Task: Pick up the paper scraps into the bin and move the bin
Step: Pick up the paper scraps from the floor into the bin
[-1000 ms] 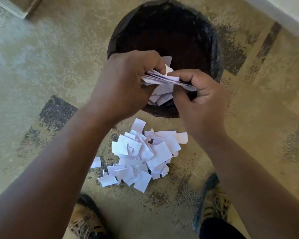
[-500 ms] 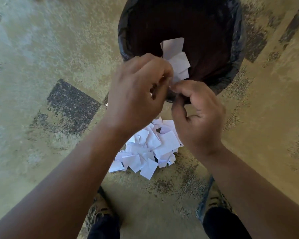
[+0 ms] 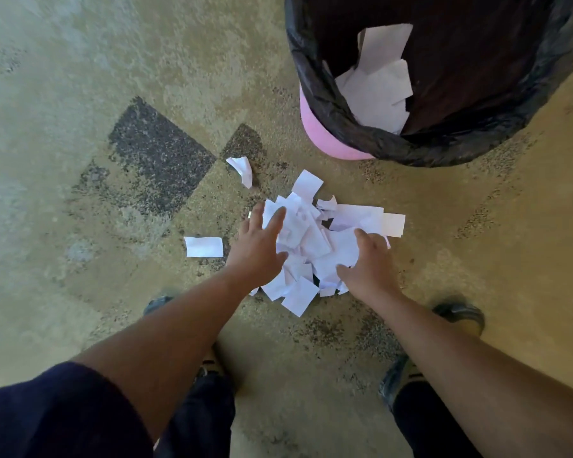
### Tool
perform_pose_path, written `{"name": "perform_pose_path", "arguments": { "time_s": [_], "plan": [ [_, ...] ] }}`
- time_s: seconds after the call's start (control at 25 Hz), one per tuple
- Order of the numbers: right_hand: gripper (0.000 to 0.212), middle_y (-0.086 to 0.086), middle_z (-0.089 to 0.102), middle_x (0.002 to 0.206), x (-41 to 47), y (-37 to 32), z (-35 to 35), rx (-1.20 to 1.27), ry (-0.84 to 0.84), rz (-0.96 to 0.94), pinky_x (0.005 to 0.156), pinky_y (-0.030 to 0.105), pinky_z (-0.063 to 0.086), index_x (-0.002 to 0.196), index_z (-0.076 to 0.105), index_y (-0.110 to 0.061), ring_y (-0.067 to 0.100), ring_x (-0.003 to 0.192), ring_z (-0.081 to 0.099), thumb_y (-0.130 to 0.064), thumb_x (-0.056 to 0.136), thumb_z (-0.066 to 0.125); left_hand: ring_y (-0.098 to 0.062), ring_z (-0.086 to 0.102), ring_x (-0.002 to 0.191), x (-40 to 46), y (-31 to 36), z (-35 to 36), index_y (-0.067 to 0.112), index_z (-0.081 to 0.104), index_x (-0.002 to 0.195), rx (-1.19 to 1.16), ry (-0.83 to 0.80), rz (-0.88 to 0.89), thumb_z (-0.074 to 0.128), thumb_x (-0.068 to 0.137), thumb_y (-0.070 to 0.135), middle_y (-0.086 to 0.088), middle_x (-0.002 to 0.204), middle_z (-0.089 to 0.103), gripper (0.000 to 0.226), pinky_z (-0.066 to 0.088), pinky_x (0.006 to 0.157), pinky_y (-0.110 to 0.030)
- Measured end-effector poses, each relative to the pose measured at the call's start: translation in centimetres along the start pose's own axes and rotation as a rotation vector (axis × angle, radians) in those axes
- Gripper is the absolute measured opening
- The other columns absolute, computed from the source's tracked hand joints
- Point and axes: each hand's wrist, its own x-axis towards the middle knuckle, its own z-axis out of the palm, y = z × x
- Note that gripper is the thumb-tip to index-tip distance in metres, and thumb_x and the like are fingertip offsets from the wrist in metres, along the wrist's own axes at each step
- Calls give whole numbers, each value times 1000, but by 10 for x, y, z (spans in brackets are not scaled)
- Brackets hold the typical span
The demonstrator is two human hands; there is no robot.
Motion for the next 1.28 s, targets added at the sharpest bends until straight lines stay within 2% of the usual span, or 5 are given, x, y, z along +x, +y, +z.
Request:
{"name": "perform_pose_path", "arguments": {
  "time_s": [0.16, 0.28, 0.52, 0.96, 1.28],
  "plan": [
    [73, 10, 39, 147, 17, -2, 9, 92, 16, 93, 95, 41, 51, 153, 34, -21, 33, 126, 52, -15, 90, 70, -47, 29, 146, 21, 1, 1, 35, -8, 161, 59, -5, 36, 71, 93, 19, -8, 170, -15, 105, 45, 103, -52],
    [59, 7, 58, 131, 18, -9, 3, 353, 104, 110, 80, 36, 53, 143, 46, -23, 29, 110, 61, -6, 89, 63, -45, 50, 127, 37, 0, -1, 25, 8, 160, 37, 60, 16, 68, 87, -2, -12, 162, 18, 98, 49, 93, -49],
    [20, 1, 60, 71, -6, -14, -15, 772, 167, 68, 48, 26, 32, 97, 67, -16, 12, 52, 42, -4, 87, 55, -35, 61, 104, 38, -13, -9, 18, 64, 114, 27, 156, 85, 68, 90, 11, -7, 113, 63, 24, 54, 79, -44],
    [23, 3, 64, 118, 15, -35, -8, 785, -77, 97, 81, 48, 59, 114, 57, -29, 28, 96, 65, -12, 98, 54, -30, 56, 124, 31, -23, -13, 25, 70, 91, -181, -79, 167, 81, 84, 20, -4, 156, 37, 14, 47, 103, -43],
    [35, 1, 74, 113, 14, -35, 2, 987, -209, 112, 87, 39, 55, 124, 67, -23, 22, 97, 68, -5, 95, 64, -14, 55, 73, 22, -5, -6, 16, 69, 87, -369, 91, 79, 77, 87, 15, 9, 77, 59, 8, 35, 56, -14]
  ]
}}
